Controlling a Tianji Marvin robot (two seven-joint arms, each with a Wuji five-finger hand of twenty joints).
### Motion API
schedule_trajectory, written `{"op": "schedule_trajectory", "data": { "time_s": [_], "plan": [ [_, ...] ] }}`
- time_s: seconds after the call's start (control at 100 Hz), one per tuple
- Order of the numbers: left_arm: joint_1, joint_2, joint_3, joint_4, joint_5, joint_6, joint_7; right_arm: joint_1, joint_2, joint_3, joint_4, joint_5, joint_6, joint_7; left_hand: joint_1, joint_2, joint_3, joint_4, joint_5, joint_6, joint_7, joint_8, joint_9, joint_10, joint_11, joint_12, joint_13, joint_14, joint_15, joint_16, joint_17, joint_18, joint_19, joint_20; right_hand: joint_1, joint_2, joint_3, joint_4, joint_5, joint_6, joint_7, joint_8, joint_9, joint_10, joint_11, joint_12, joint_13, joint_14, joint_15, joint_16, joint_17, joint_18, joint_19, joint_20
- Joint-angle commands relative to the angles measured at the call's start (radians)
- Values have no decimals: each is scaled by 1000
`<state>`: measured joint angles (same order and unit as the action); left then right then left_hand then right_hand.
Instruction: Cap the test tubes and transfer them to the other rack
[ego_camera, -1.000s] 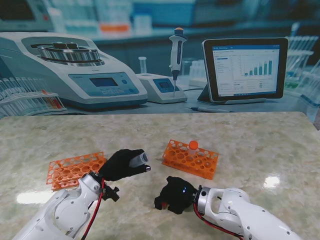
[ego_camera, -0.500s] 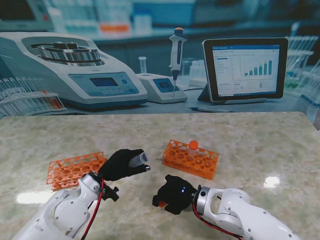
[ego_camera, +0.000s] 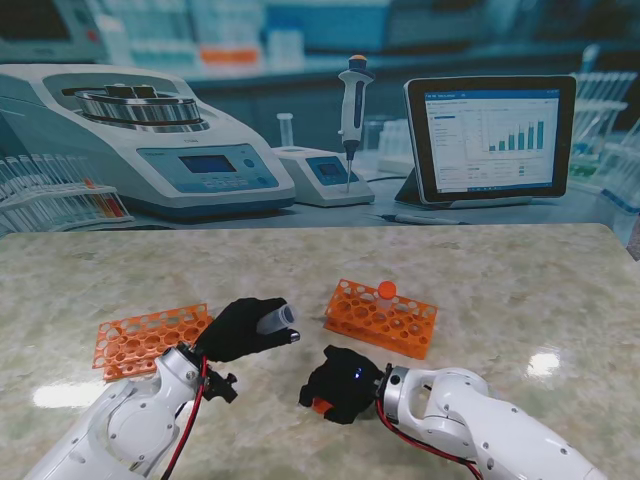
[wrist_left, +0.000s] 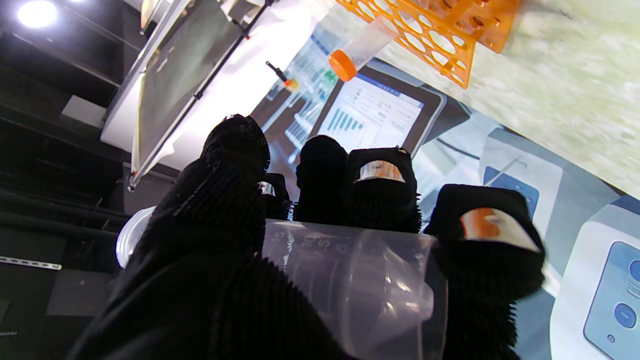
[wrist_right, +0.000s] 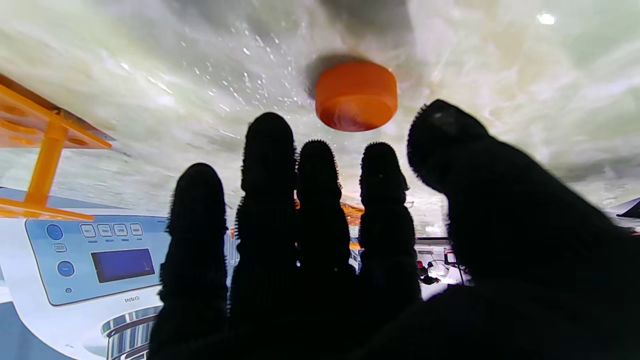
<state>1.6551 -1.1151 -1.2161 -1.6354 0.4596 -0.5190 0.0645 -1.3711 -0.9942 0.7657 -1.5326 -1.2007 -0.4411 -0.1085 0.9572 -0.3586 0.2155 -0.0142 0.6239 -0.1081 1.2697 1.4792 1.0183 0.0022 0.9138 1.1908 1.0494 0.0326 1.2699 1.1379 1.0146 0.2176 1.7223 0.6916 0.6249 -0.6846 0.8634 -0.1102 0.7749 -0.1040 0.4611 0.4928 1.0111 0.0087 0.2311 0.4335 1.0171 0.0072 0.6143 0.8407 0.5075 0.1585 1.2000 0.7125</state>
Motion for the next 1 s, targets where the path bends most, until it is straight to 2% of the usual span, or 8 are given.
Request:
{"op": "schedule_trajectory", "data": {
  "time_s": [0.0, 0.38, 0.93, 0.99],
  "plan": [
    [4, 0, -1, -7, 1, 1, -2, 3, -5, -8, 10, 2, 7, 5, 33, 39, -9, -7, 11, -61, 84, 65, -10, -41, 8, 0, 5, -16, 20, -7, 48, -50, 155, -25, -24, -12, -8, 18, -39, 19, -14, 15, -26, 18, 17, 13, -24, -8, -51, -8, -17, -2, 0, 26],
    [1, 0, 1, -3, 1, 2, -1, 29, -3, -38, 48, 9, 16, -1, 34, 39, -8, -7, 11, -61, 84, 65, -10, -40, 8, 0, 5, -16, 20, -7, 48, -50, 155, -25, -24, -32, -8, 13, -24, 11, 0, 62, -5, 13, 71, 83, -17, -27, -36, 0, 9, -16, -15, 16],
    [-1, 0, 3, -2, 1, 3, -2, 46, -4, -60, 91, 8, 29, -47, 34, 39, -8, -7, 11, -62, 84, 65, -9, -41, 7, 0, 4, -16, 19, -7, 48, -50, 155, -25, 12, -72, 40, 12, 14, -2, 45, 138, 42, 7, 140, 171, 80, -39, -61, -8, 120, -22, -23, -29],
    [-1, 0, 3, -2, 1, 3, -2, 48, -5, -66, 96, 10, 29, -51, 33, 40, -8, -7, 11, -62, 84, 65, -9, -41, 7, 0, 4, -16, 19, -7, 48, -50, 155, -25, 20, -79, 43, -3, 14, -9, 53, 150, 45, 6, 154, 199, 93, -41, -69, -6, 134, -26, -23, -36]
  ]
}}
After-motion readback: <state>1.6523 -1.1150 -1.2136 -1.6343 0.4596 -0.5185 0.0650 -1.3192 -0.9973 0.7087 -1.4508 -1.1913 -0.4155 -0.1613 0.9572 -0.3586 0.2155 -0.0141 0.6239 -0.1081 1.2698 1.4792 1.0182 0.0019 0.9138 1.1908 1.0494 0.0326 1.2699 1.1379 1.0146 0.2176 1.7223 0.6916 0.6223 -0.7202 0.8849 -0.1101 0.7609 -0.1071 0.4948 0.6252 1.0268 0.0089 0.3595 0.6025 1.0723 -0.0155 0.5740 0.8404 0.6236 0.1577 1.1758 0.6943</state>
